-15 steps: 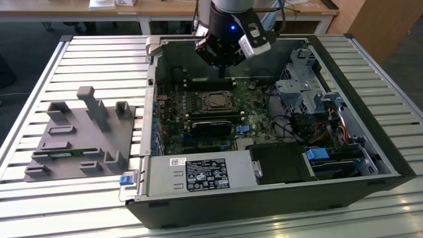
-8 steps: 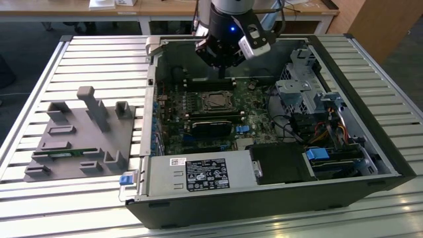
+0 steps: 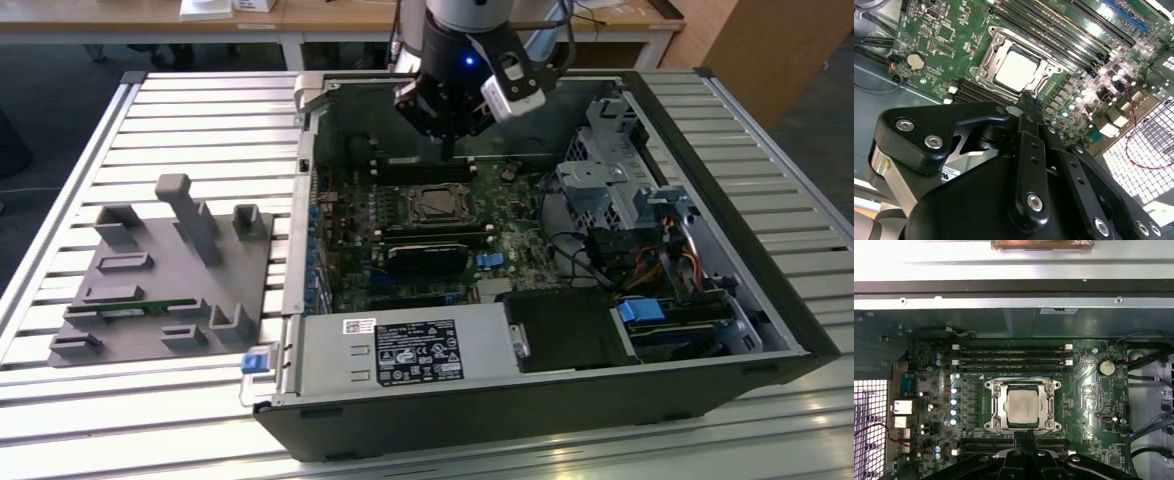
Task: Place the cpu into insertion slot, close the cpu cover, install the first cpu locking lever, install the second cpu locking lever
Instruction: 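Install the second cpu locking lever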
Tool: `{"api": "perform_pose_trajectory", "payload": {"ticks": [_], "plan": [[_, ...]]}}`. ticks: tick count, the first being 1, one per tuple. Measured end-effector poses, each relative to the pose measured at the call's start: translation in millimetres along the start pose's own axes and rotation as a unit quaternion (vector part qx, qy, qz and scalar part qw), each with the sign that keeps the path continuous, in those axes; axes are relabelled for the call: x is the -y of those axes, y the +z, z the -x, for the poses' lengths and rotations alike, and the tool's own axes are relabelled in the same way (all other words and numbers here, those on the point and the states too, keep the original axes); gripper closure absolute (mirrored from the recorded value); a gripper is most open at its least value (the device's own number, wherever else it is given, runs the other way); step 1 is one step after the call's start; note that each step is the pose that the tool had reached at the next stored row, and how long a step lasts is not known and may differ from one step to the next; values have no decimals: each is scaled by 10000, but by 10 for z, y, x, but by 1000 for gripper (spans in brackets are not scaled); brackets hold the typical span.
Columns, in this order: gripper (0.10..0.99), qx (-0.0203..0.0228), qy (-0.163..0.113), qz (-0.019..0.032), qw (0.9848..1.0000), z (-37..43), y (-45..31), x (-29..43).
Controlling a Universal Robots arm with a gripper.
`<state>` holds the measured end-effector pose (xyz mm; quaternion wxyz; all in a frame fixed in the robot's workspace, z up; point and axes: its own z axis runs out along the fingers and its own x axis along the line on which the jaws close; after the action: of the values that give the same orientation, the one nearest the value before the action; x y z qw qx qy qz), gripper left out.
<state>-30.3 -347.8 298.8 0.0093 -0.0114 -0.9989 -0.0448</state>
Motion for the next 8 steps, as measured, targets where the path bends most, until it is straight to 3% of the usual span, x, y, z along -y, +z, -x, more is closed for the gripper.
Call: {"api": "perform_pose_trajectory", "payload": {"ticks": [8], "plan": [[980, 0, 0, 0, 10000, 1, 25, 2]]}}
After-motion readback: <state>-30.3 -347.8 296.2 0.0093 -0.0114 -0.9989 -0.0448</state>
